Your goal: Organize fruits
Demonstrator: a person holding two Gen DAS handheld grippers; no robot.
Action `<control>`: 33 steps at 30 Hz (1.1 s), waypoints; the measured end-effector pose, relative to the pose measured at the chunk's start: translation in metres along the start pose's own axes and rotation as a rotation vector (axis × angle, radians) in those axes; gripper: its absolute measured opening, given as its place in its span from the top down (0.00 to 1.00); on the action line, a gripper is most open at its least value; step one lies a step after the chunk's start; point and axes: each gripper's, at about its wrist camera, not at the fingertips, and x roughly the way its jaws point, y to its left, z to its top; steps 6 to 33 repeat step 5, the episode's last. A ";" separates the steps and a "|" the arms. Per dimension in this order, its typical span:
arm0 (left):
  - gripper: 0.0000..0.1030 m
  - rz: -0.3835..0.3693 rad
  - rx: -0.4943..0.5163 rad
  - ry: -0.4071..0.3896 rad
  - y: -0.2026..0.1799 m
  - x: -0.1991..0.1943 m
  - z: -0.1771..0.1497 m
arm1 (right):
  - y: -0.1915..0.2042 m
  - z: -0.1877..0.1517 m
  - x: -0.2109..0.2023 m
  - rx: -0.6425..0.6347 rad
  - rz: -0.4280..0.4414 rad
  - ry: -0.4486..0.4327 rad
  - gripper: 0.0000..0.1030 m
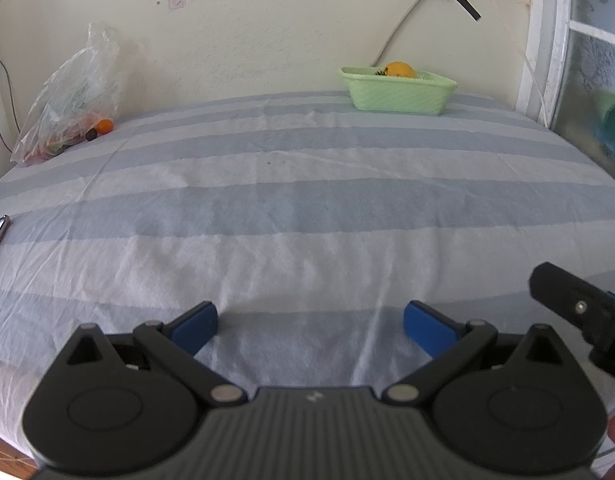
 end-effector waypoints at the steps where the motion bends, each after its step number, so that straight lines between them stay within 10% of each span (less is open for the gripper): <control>1: 0.00 -0.002 -0.008 -0.006 0.002 -0.001 0.001 | 0.000 0.002 -0.001 -0.004 -0.003 -0.010 0.00; 33: 0.00 -0.007 -0.005 -0.034 0.006 0.000 0.016 | 0.002 0.016 -0.002 -0.041 -0.014 -0.058 0.00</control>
